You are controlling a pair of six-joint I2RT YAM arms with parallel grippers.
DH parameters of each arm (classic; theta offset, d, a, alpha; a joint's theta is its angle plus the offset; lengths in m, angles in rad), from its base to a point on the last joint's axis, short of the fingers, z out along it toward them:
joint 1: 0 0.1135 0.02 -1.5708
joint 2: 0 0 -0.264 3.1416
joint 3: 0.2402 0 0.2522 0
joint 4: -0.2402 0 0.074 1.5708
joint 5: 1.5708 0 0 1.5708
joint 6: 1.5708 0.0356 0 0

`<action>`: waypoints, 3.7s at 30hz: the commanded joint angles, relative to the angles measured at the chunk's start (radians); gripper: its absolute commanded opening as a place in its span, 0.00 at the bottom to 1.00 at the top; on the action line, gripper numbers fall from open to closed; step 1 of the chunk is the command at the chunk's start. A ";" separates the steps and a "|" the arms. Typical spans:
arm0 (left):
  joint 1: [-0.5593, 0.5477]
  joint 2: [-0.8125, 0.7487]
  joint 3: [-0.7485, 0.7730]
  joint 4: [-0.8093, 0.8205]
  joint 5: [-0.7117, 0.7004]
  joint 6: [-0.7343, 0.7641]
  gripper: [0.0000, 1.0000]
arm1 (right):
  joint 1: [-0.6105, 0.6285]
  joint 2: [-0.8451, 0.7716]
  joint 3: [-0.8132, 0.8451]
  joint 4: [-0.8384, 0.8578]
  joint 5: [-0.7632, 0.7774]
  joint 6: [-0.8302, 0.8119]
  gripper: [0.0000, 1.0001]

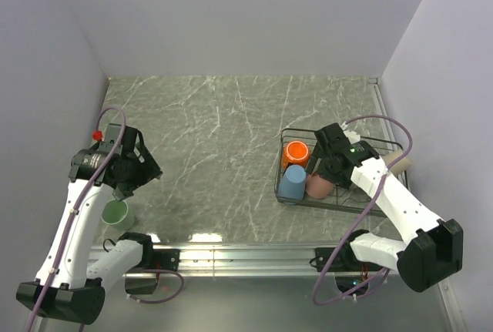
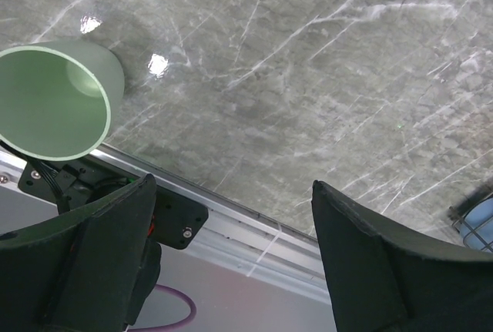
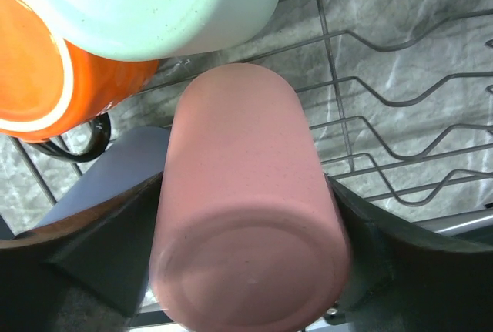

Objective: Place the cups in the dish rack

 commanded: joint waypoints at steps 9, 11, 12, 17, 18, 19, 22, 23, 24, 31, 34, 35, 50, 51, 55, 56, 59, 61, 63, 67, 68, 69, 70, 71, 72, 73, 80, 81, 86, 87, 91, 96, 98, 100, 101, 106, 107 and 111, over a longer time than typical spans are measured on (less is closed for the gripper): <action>0.005 0.004 -0.008 0.039 0.027 0.018 0.87 | 0.005 -0.060 0.077 -0.035 -0.002 0.011 0.99; 0.005 0.005 -0.008 0.044 0.033 0.019 0.87 | 0.005 -0.073 0.110 -0.050 -0.002 0.011 0.99; 0.005 0.005 -0.009 0.045 0.036 0.021 0.86 | 0.007 -0.077 0.155 -0.064 0.001 0.005 0.99; 0.003 0.010 -0.011 0.061 0.053 0.023 0.86 | 0.010 -0.015 0.321 -0.118 0.012 -0.043 0.99; 0.003 0.011 -0.009 0.062 0.056 0.023 0.86 | 0.010 0.002 0.370 -0.119 0.007 -0.049 1.00; 0.003 0.014 -0.006 0.064 0.058 0.023 0.86 | 0.011 0.034 0.393 -0.116 0.001 -0.058 1.00; 0.003 0.019 -0.001 0.068 0.065 0.023 0.85 | 0.013 0.112 0.473 -0.084 -0.042 -0.074 1.00; 0.003 0.017 0.000 0.070 0.067 0.021 0.85 | 0.016 0.136 0.493 -0.076 -0.060 -0.077 1.00; 0.003 0.019 0.000 0.071 0.071 0.023 0.85 | 0.021 0.159 0.531 -0.060 -0.067 -0.080 1.00; 0.003 0.001 -0.004 0.071 0.096 0.018 0.84 | 0.070 0.412 0.687 -0.030 -0.088 -0.118 1.00; 0.003 -0.009 0.000 0.068 0.094 0.019 0.84 | 0.096 0.494 0.728 -0.026 -0.088 -0.123 1.00; 0.003 -0.010 0.002 0.065 0.091 0.016 0.84 | 0.103 0.512 0.734 -0.026 -0.088 -0.123 1.00; 0.003 -0.036 -0.034 0.091 0.128 0.013 0.83 | 0.163 0.736 0.800 0.033 -0.097 -0.144 0.74; 0.003 -0.039 -0.040 0.094 0.130 0.016 0.83 | 0.168 0.755 0.808 0.033 -0.087 -0.143 0.71; 0.003 -0.048 -0.049 0.097 0.131 0.018 0.83 | 0.183 0.799 0.828 0.020 -0.071 -0.141 0.57; 0.003 -0.052 -0.050 0.097 0.131 0.018 0.83 | 0.185 0.805 0.829 0.019 -0.073 -0.138 0.55; 0.003 -0.067 -0.058 0.099 0.127 0.023 0.83 | 0.197 0.822 0.834 0.020 -0.071 -0.138 0.40; 0.003 -0.078 -0.063 0.099 0.127 0.026 0.84 | 0.208 0.836 0.843 0.014 -0.070 -0.136 0.32; 0.003 -0.087 -0.063 0.099 0.125 0.029 0.84 | 0.215 0.853 0.863 0.005 -0.073 -0.136 0.24; -0.007 -0.090 -0.055 0.096 0.111 0.033 0.84 | 0.267 0.894 0.926 -0.009 -0.093 -0.123 0.00; -0.009 -0.088 -0.052 0.094 0.108 0.033 0.84 | 0.280 0.907 0.970 -0.016 -0.096 -0.121 0.00; -0.012 -0.087 -0.044 0.093 0.105 0.032 0.84 | 0.291 0.934 1.001 -0.035 -0.097 -0.112 0.00; -0.015 -0.085 -0.041 0.091 0.104 0.032 0.84 | 0.306 0.951 1.035 -0.045 -0.099 -0.107 0.00; -0.017 -0.084 -0.038 0.091 0.104 0.030 0.84 | 0.329 0.969 1.073 -0.058 -0.103 -0.104 0.00; -0.018 -0.082 -0.034 0.091 0.104 0.032 0.84 | 0.343 1.011 1.163 -0.093 -0.103 -0.091 0.00; -0.023 -0.081 -0.034 0.090 0.102 0.030 0.84 | 0.350 1.032 1.212 -0.108 -0.106 -0.087 0.00; -0.052 -0.070 -0.031 0.085 0.097 0.030 0.84 | 0.378 1.126 1.379 -0.142 -0.162 -0.014 0.00; -0.054 -0.067 -0.029 0.084 0.094 0.030 0.84 | 0.378 1.105 1.356 -0.112 -0.166 -0.003 0.00; -0.069 -0.061 -0.029 0.055 0.038 0.029 0.84 | 0.378 1.013 1.242 -0.044 -0.127 -0.008 0.58; -0.070 -0.055 -0.024 0.047 0.018 0.024 0.85 | 0.380 0.981 1.239 -0.043 -0.119 -0.012 0.67; -0.070 -0.035 -0.006 0.022 -0.044 0.016 0.87 | 0.378 0.896 1.250 -0.058 -0.084 -0.037 0.78; -0.061 -0.003 -0.009 0.034 -0.042 0.006 0.86 | 0.378 0.738 1.228 -0.090 -0.036 -0.064 0.81; -0.054 0.007 -0.009 0.035 -0.044 0.004 0.86 | 0.377 0.660 1.182 -0.093 -0.022 -0.077 0.82; -0.038 0.014 -0.011 0.033 -0.053 0.000 0.86 | 0.377 0.609 1.130 -0.098 -0.008 -0.083 0.82; -0.032 0.016 -0.011 0.030 -0.060 -0.002 0.86 | 0.374 0.556 1.106 -0.092 -0.005 -0.089 0.82; 0.035 0.002 -0.061 0.030 -0.084 -0.008 0.89 | 0.360 0.387 0.923 -0.041 -0.044 -0.107 0.83; 0.046 -0.001 -0.089 0.031 -0.070 -0.016 0.90 | 0.354 0.341 0.862 -0.027 -0.053 -0.110 0.83; 0.123 0.010 -0.172 0.059 0.008 -0.051 0.90 | 0.341 0.249 0.724 0.010 -0.114 -0.124 0.83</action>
